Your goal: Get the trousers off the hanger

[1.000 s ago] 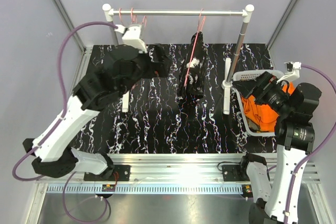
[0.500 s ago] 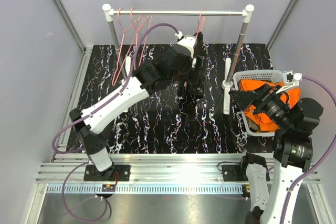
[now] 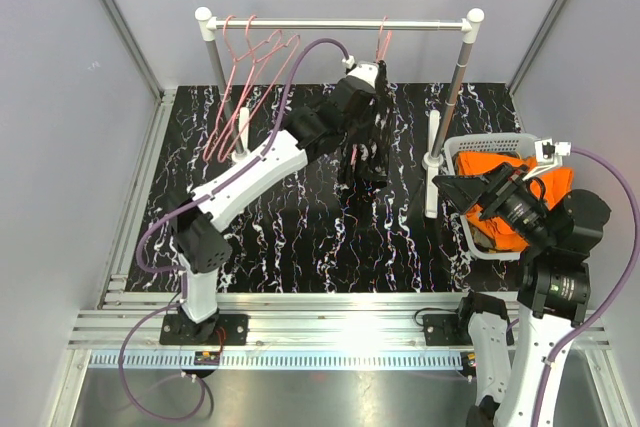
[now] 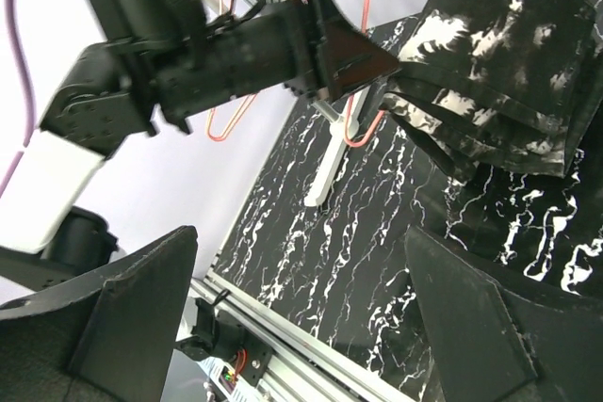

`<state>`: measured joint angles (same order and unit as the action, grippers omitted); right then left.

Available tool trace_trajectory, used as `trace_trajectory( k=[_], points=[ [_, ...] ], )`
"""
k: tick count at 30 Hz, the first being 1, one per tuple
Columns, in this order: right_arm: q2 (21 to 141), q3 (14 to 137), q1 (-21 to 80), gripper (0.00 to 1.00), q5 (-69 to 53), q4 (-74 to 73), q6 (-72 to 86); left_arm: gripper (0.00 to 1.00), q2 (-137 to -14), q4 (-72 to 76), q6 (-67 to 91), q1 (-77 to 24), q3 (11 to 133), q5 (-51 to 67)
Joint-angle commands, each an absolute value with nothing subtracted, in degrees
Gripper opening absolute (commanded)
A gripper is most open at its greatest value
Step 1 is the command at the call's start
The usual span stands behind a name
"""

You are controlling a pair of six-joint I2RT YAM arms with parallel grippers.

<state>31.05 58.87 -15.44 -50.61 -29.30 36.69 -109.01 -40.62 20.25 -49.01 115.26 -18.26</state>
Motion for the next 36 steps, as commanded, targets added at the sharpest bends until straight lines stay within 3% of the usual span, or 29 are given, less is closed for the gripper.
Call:
trace_trajectory(
  k=[1, 3, 6, 7, 21, 26, 31, 36],
  points=[
    [30.6, 57.9, -15.5, 0.99, -53.1, -25.2, 39.1, 0.43, -110.6, -36.3, 20.7, -47.7, 119.6, -17.2],
    [30.5, 57.7, -15.5, 0.99, -53.4, -25.0, 39.3, 0.36, -112.6, -37.0, 21.0, -47.3, 121.7, -16.7],
    [30.7, 57.7, -15.5, 0.99, -53.4, -25.0, 39.2, 0.05, -113.8, -38.0, 21.3, -47.0, 122.9, -17.5],
    [30.6, 57.6, -15.5, 1.0, -53.4, -25.0, 39.1, 0.0, -113.6, -38.0, 21.5, -47.0, 122.8, -17.9],
    [38.6, 59.8, -12.3, 0.99, -52.7, -22.8, 35.2, 0.0, -101.2, -36.2, 22.6, -47.1, 124.5, -23.2],
    [45.2, 63.4, -4.9, 1.0, -48.4, -26.5, 29.9, 0.0, -102.4, -40.1, 21.5, -47.1, 132.6, -24.6],
    [55.1, 73.5, 8.4, 0.99, -31.1, -38.6, 18.6, 0.0, -100.0, -42.0, 23.0, -47.1, 133.2, -24.3],
    [61.0, 76.5, 25.6, 0.99, -11.4, -39.0, 11.9, 0.0, -94.1, -38.7, 24.9, -47.1, 126.8, -22.7]
  ],
)
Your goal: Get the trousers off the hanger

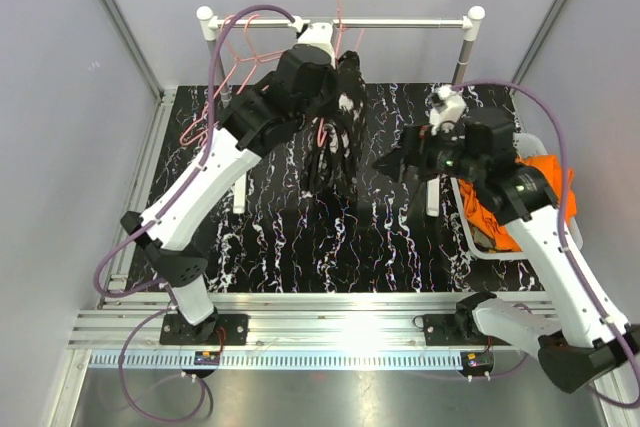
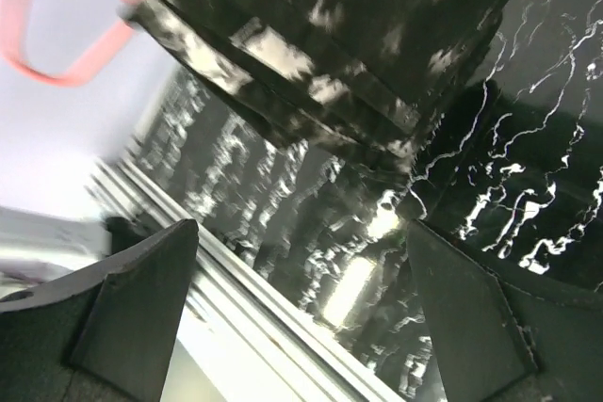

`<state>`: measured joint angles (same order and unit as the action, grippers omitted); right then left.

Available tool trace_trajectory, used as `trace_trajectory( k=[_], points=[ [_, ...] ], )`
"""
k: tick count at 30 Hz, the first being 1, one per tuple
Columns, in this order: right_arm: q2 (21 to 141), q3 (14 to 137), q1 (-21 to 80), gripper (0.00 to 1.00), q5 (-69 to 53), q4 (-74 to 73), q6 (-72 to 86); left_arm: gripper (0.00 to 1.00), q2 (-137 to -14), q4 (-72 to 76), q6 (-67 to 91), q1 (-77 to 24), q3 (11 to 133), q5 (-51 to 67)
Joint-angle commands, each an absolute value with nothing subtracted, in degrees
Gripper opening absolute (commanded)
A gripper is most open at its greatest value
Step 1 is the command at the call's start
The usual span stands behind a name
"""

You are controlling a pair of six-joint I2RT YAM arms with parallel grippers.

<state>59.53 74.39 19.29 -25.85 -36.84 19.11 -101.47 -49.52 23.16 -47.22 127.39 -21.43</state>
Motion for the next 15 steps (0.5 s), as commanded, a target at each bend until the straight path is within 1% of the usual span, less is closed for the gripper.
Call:
trace_trajectory(
  k=[1, 3, 4, 6, 7, 8, 10, 11, 13, 14, 15],
  points=[
    [61.3, 75.9, 27.3, 0.99, -9.8, -37.7, 11.1, 0.0, -93.5, -38.5, 25.2, -47.1, 126.2, -22.3],
    [60.8, 72.4, 31.0, 0.99, -6.8, -31.1, 8.5, 0.0, -92.2, -38.7, 25.9, -47.3, 126.2, -21.6],
    [60.3, 71.3, 35.7, 0.99, -5.3, -28.7, 7.4, 0.0, -91.8, -39.5, 26.4, -47.4, 126.2, -21.6],
    [60.4, 68.4, 40.8, 1.0, 3.4, -23.0, 2.8, 0.0, -90.7, -40.4, 28.0, -47.5, 126.0, -21.4],
    [60.7, 67.8, 46.4, 1.0, 6.4, -21.5, 1.2, 0.0, -89.6, -41.2, 28.6, -47.6, 125.6, -21.2],
    [61.3, 67.0, 48.9, 0.99, 13.0, -19.4, 0.4, 0.0, -88.8, -41.4, 29.4, -47.6, 124.5, -20.9],
    [62.1, 64.1, 54.8, 1.0, 18.4, -12.3, -3.8, 0.0, -86.2, -41.6, 31.5, -47.6, 122.6, -19.7],
    [62.3, 63.3, 56.2, 0.99, 22.4, -9.8, -4.1, 0.0, -85.2, -41.4, 33.1, -47.6, 120.2, -19.3],
    [63.4, 61.0, 58.3, 0.99, 25.7, -3.6, -4.3, 0.0, -82.5, -39.6, 34.9, -47.8, 117.2, -18.7],
    [63.9, 60.2, 60.6, 0.99, 30.0, -1.3, -4.4, 0.0, -80.0, -38.6, 36.5, -48.1, 115.4, -18.4],
    [64.4, 58.7, 61.6, 0.99, 32.1, 3.5, -4.8, 0.0, -78.7, -37.3, 37.3, -48.3, 113.1, -18.3]
  ],
)
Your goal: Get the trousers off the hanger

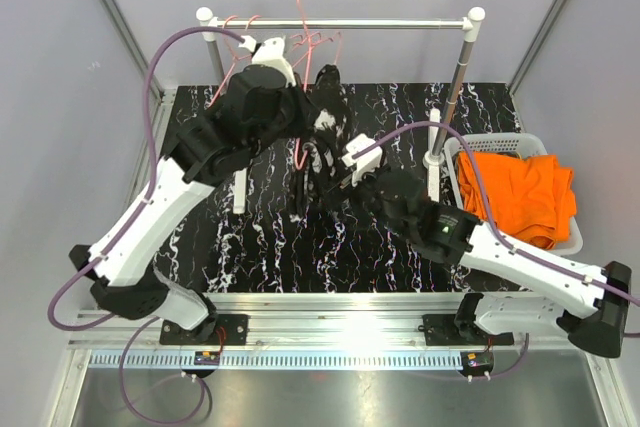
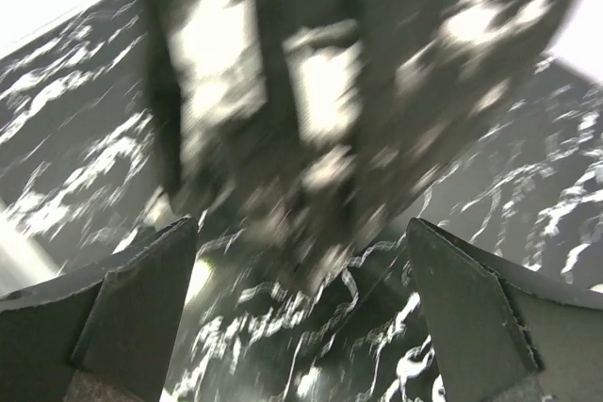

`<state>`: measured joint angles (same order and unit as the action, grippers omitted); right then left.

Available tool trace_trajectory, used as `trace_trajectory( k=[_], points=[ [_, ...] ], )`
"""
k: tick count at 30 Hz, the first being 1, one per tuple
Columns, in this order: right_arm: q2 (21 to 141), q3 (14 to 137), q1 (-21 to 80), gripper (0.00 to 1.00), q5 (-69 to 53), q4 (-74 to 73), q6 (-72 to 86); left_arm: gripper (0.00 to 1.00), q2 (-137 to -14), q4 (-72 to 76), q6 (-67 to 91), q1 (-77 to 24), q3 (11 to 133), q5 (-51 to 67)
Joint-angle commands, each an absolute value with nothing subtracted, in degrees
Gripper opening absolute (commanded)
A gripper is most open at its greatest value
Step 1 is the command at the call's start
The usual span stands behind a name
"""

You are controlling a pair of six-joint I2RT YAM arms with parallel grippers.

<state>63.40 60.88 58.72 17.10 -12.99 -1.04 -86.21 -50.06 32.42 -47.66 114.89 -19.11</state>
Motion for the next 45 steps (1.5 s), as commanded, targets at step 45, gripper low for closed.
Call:
trace_trajectory(
  k=[45],
  points=[
    [75.1, 67.5, 68.8, 0.97, 41.2, 22.5, -31.5, 0.0, -71.9, -44.9, 37.4, -50.2, 117.6, -16.3]
  ],
)
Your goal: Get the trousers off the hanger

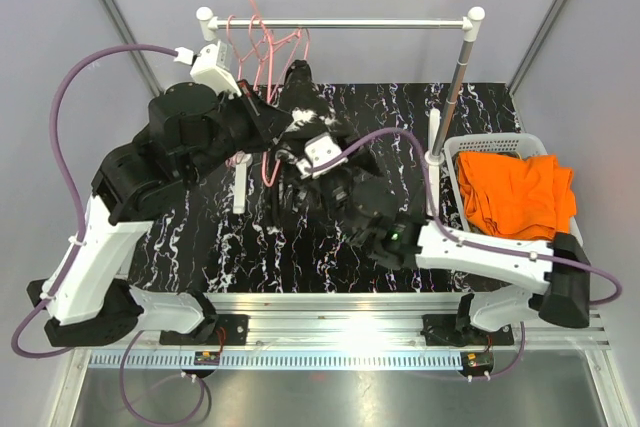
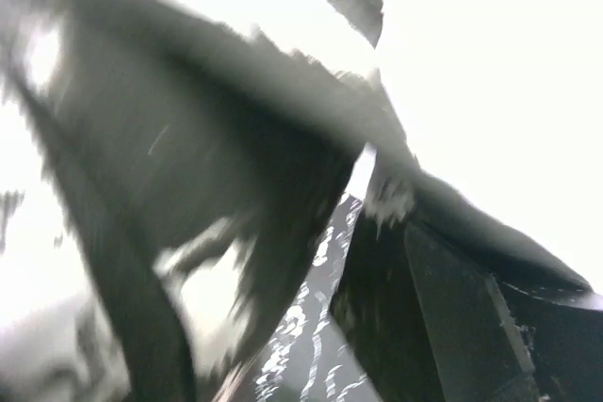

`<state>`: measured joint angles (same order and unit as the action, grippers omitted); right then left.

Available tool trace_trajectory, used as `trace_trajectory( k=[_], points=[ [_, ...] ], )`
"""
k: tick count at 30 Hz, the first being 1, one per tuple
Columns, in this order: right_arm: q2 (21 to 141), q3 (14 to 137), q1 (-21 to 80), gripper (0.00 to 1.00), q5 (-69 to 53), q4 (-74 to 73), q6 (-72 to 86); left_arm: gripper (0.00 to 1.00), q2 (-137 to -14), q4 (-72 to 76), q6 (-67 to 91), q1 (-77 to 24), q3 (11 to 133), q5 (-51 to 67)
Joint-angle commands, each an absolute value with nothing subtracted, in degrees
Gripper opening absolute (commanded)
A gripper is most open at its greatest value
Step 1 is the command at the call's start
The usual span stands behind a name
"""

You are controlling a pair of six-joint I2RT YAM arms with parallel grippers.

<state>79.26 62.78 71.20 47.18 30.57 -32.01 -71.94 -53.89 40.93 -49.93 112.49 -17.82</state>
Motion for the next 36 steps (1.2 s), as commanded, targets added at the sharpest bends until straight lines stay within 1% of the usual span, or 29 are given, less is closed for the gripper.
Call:
trace_trajectory(
  k=[1, 4, 6, 8, 11, 13, 15, 16, 17, 18, 19, 21, 22, 25, 26, 29, 30, 36],
  points=[
    [74.1, 68.2, 68.5, 0.93, 40.1, 21.1, -31.6, 0.0, -72.3, -45.6, 36.9, -50.2, 118.2, -16.0],
    [74.3, 71.9, 67.6, 0.87, 37.6, 16.5, -33.0, 0.0, -73.7, -46.8, 36.0, -50.2, 119.1, -14.7],
    [74.9, 74.3, 67.3, 0.78, 36.4, 14.3, -34.4, 0.0, -74.1, -46.6, 35.8, -50.2, 118.9, -13.6],
    [76.0, 76.4, 67.1, 0.73, 35.9, 13.4, -35.8, 0.0, -74.4, -46.8, 35.5, -50.2, 119.2, -13.3],
    [76.9, 78.0, 66.4, 0.74, 34.5, 11.6, -35.7, 0.0, -75.5, -47.4, 35.0, -50.2, 120.1, -12.5],
    [77.9, 78.7, 65.4, 0.8, 33.8, 9.4, -35.3, 0.0, -75.8, -47.7, 34.7, -50.2, 120.5, -11.9],
    [78.3, 79.2, 65.0, 0.89, 33.4, 8.0, -35.2, 0.0, -75.9, -48.2, 34.5, -50.2, 121.4, -11.7],
    [78.7, 79.5, 65.0, 0.91, 32.4, 7.0, -35.3, 0.0, -76.1, -48.3, 34.3, -50.2, 121.6, -11.9],
    [78.9, 79.7, 65.0, 0.86, 32.0, 5.8, -35.5, 0.0, -76.2, -48.6, 33.8, -50.1, 122.1, -11.9],
    [79.1, 79.7, 65.0, 0.75, 31.7, 5.9, -35.5, 0.0, -76.5, -48.8, 33.8, -50.2, 122.3, -12.0],
    [79.2, 79.6, 65.0, 0.54, 31.5, 6.2, -35.4, 0.0, -76.4, -48.9, 33.7, -50.2, 122.5, -12.0],
    [79.0, 79.4, 64.7, 0.36, 30.2, 6.2, -35.2, 0.0, -76.6, -49.2, 33.5, -50.2, 122.5, -12.2],
    [79.0, 79.5, 64.7, 0.22, 28.8, 6.2, -35.0, 0.0, -76.6, -49.2, 33.4, -50.2, 122.5, -12.5],
    [79.1, 79.8, 64.3, 0.09, 28.7, 7.3, -34.5, 0.0, -76.6, -49.7, 33.0, -50.2, 121.6, -14.2],
    [79.2, 80.7, 64.0, 0.0, 29.2, 7.9, -33.9, 0.0, -76.2, -49.5, 33.1, -50.2, 120.9, -14.8],
    [78.7, 80.8, 62.6, 0.0, 31.4, 11.8, -33.1, 0.0, -74.0, -48.3, 33.4, -50.2, 115.8, -18.6],
    [78.2, 81.0, 61.5, 0.0, 33.1, 12.6, -32.5, 0.0, -72.4, -47.9, 33.6, -50.2, 112.4, -19.7],
    [76.2, 84.9, 57.6, 0.0, 36.3, 12.9, -29.8, 0.0, -68.3, -44.9, 35.0, -50.3, 101.9, -24.2]
  ],
)
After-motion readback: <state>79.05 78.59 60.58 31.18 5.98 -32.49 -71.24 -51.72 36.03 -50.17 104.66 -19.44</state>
